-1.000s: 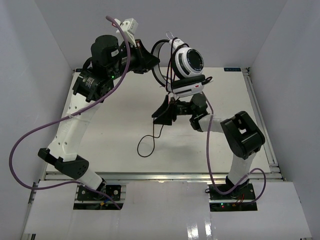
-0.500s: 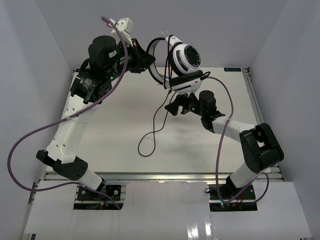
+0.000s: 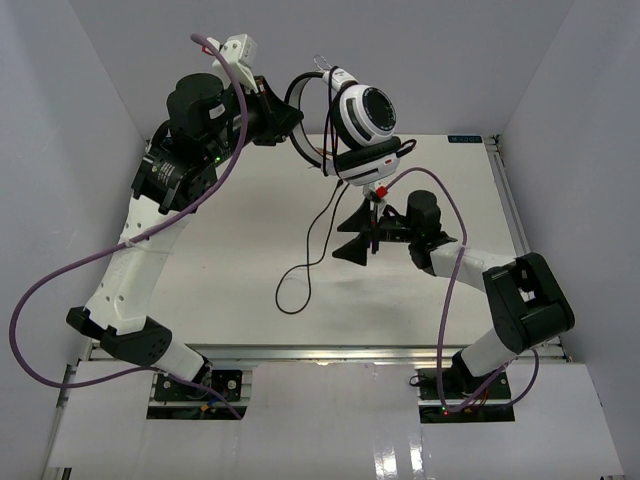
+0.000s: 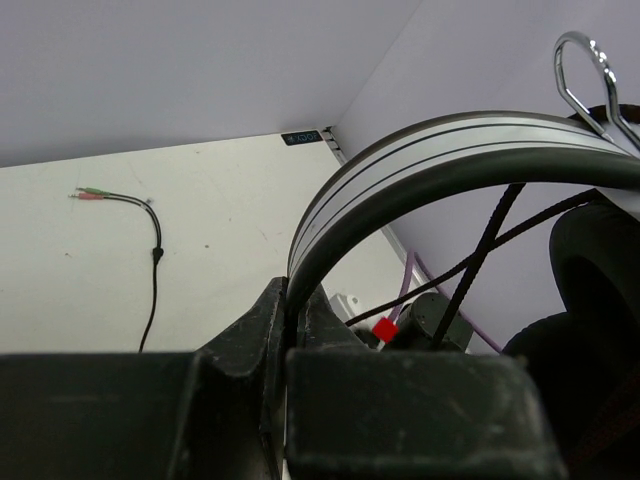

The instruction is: Wrap the headphones

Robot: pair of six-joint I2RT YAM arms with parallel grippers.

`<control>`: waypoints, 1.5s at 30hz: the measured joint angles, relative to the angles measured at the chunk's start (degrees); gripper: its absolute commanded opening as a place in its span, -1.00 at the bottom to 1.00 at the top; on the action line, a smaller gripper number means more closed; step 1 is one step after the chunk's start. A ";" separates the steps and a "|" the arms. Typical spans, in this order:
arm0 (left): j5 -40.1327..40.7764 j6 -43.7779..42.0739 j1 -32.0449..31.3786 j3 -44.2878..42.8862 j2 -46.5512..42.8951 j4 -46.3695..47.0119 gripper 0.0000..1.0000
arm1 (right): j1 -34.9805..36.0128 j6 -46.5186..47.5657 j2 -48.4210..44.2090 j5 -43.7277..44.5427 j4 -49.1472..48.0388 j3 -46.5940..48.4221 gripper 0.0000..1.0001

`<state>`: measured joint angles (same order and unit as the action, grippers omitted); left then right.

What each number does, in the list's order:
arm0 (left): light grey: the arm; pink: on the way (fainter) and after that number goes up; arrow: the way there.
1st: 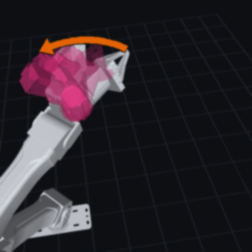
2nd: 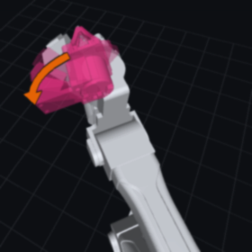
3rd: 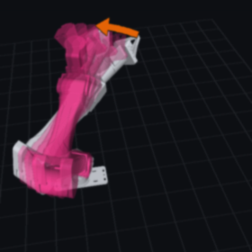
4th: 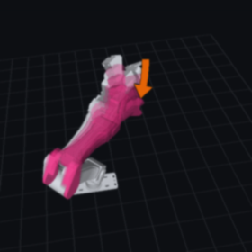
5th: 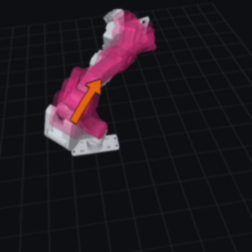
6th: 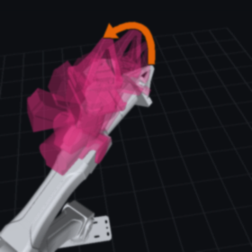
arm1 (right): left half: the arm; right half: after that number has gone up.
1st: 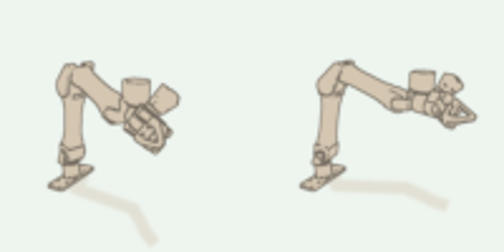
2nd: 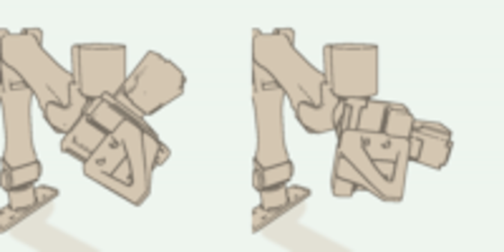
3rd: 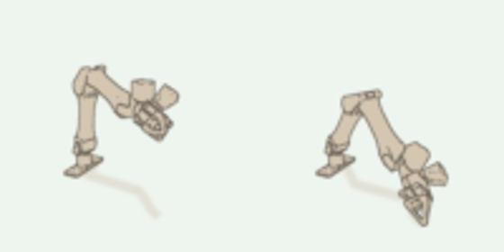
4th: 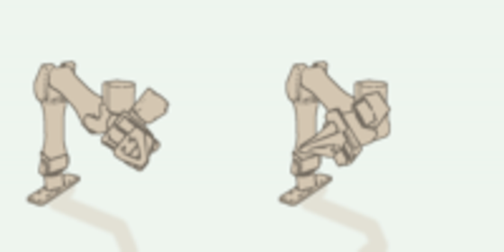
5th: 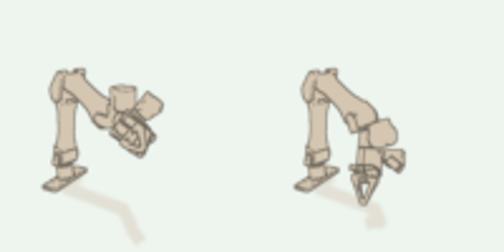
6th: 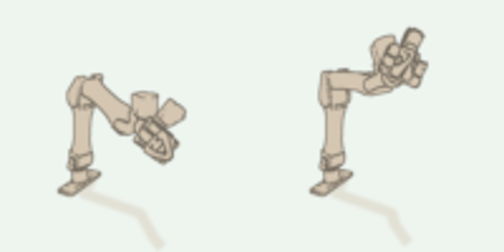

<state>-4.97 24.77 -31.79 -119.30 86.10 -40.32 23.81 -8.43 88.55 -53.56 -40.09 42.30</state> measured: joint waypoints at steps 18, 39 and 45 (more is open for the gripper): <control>0.04 3.74 0.00 3.01 -1.69 0.94 -1.00 | 7.89 -22.19 11.40 3.29 -23.52 7.17 0.08; 26.04 7.37 1.20 6.69 0.94 4.00 -1.00 | 15.64 13.17 -9.96 15.71 21.44 10.82 -0.85; 29.09 7.85 1.97 6.88 9.94 4.65 -1.00 | 24.83 31.64 -8.49 28.61 44.61 23.77 -0.85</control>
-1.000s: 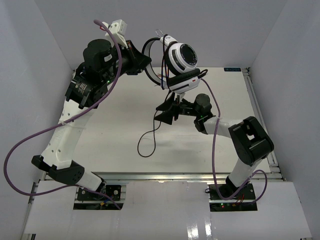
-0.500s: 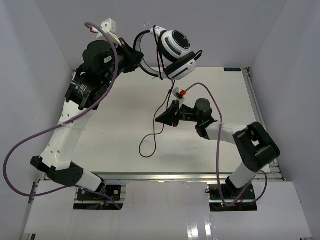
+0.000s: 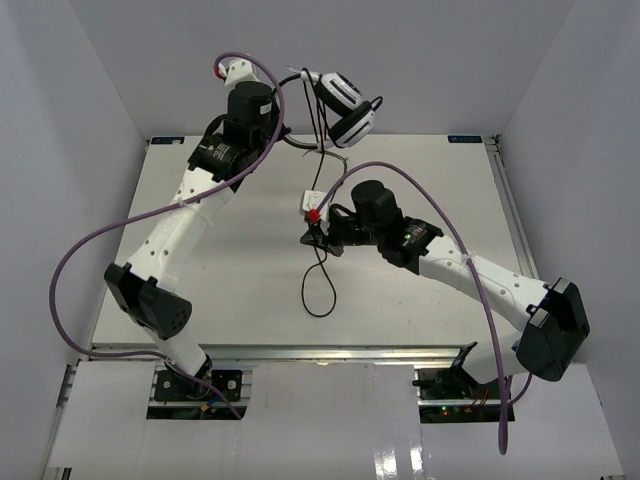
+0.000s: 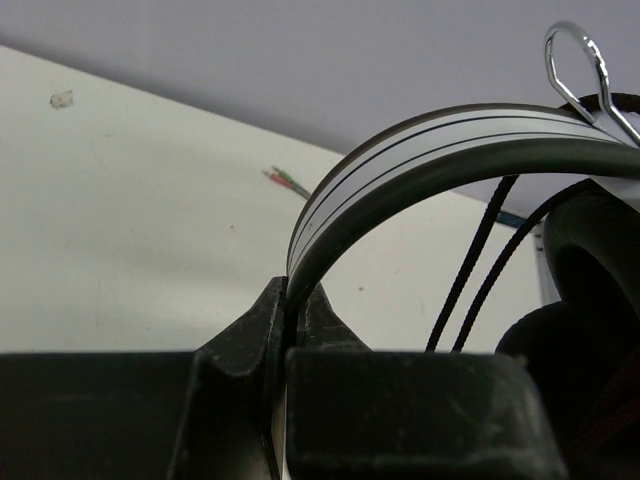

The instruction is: Wrap the headphones

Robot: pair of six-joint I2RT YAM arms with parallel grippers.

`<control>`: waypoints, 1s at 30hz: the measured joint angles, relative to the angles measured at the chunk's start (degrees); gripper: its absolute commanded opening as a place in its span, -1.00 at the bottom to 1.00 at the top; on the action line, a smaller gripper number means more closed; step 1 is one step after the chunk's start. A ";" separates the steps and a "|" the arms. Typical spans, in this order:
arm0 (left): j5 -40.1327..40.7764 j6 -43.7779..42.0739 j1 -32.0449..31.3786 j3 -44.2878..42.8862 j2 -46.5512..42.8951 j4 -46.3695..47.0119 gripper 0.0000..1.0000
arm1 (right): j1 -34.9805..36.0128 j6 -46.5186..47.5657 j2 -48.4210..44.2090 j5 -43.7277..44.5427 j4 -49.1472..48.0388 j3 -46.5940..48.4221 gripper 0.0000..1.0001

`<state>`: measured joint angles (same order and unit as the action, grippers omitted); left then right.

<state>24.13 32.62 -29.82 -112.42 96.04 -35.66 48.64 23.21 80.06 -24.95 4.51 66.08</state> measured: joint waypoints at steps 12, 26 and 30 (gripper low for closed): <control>1.51 -9.42 0.00 15.81 3.71 -0.08 -1.00 | 5.60 23.30 1.83 29.93 21.52 7.44 -0.85; -9.23 -22.09 -0.93 36.29 -7.61 1.62 -1.00 | -6.70 29.40 0.99 36.03 17.67 9.19 -0.80; -15.33 -25.42 -1.17 36.80 -12.70 2.73 -1.00 | -9.76 27.59 1.21 30.91 15.50 9.22 -0.76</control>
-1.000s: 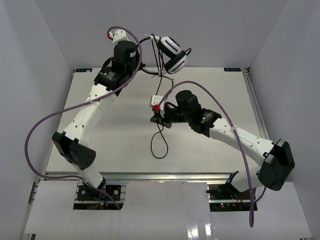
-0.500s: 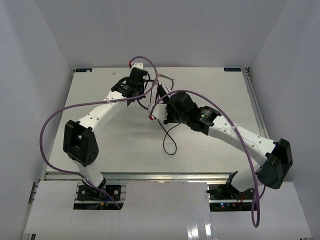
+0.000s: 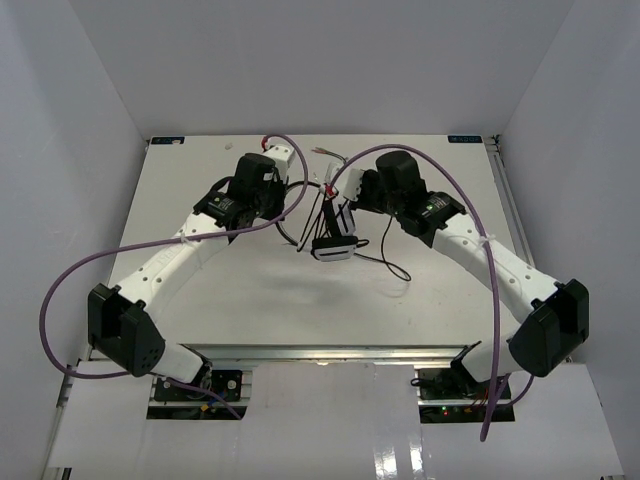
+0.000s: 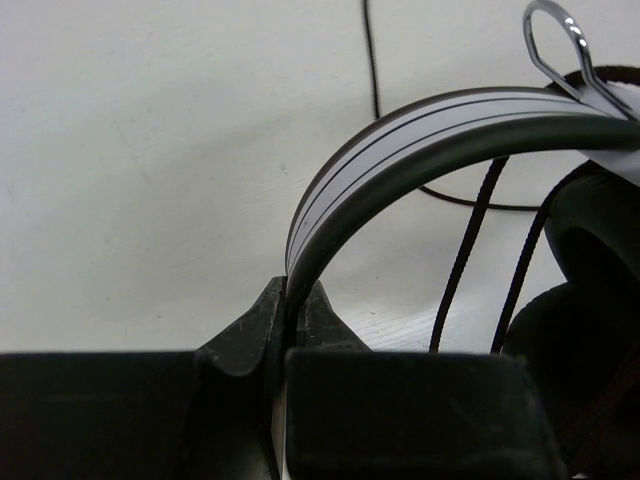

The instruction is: Wrap the headphones

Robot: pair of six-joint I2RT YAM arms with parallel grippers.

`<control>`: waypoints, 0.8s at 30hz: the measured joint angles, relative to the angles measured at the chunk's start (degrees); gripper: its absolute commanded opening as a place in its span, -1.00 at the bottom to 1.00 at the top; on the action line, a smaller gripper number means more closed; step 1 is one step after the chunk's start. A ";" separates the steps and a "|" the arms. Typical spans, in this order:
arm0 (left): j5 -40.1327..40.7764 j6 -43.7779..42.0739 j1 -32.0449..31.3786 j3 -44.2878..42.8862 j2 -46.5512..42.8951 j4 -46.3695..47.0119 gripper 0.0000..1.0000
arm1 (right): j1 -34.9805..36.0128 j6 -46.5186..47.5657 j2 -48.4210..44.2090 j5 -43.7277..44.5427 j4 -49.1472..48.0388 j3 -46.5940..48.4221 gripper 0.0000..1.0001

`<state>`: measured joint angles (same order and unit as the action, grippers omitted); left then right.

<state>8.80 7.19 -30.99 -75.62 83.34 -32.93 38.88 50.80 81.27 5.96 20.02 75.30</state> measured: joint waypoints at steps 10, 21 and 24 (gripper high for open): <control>-15.14 -2.45 -0.11 1.25 -2.09 1.93 -1.00 | -12.47 -15.37 6.57 -27.56 -2.23 3.32 -0.71; -27.40 7.76 -0.27 -8.84 -2.78 5.56 -1.00 | -23.04 -59.33 12.06 -67.52 -42.49 -11.73 -0.48; -29.85 12.05 -0.37 -11.42 -3.56 8.25 -1.00 | -23.03 -74.17 14.47 -71.77 -59.69 -14.30 -0.37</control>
<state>-21.06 19.24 -31.36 -87.03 79.78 -24.68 15.85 -23.38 95.74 -65.81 -39.68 61.00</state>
